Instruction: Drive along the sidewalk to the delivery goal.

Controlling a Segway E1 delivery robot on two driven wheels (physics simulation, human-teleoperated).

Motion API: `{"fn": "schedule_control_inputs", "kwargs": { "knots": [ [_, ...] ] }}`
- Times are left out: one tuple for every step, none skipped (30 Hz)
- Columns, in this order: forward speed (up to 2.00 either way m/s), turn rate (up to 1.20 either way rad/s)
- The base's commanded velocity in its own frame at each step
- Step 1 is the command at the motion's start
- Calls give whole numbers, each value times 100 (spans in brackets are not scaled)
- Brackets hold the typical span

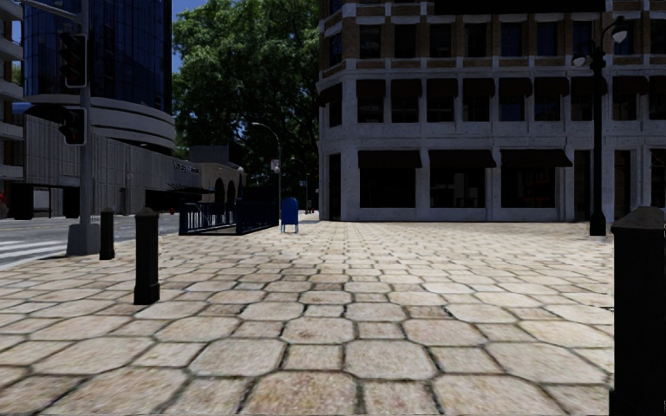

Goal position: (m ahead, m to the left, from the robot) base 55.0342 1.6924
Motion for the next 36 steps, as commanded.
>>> {"fn": "schedule_control_inputs", "kwargs": {
  "knots": [
    [190,0],
    [190,0],
    [190,0],
    [190,0],
    [190,0],
    [190,0],
    [190,0],
    [190,0],
    [190,0],
    [190,0],
    [190,0],
    [190,0],
    [190,0],
    [190,0],
    [190,0],
    [190,0],
    [190,0],
    [190,0],
    [190,0],
    [190,0],
    [190,0],
    [190,0],
    [190,0],
    [190,0],
    [190,0],
    [190,0],
    [190,0],
    [190,0],
    [190,0],
    [190,0],
    [190,0],
    [190,0],
    [190,0],
    [190,0],
    [190,0],
    [190,0]
  ]
}}
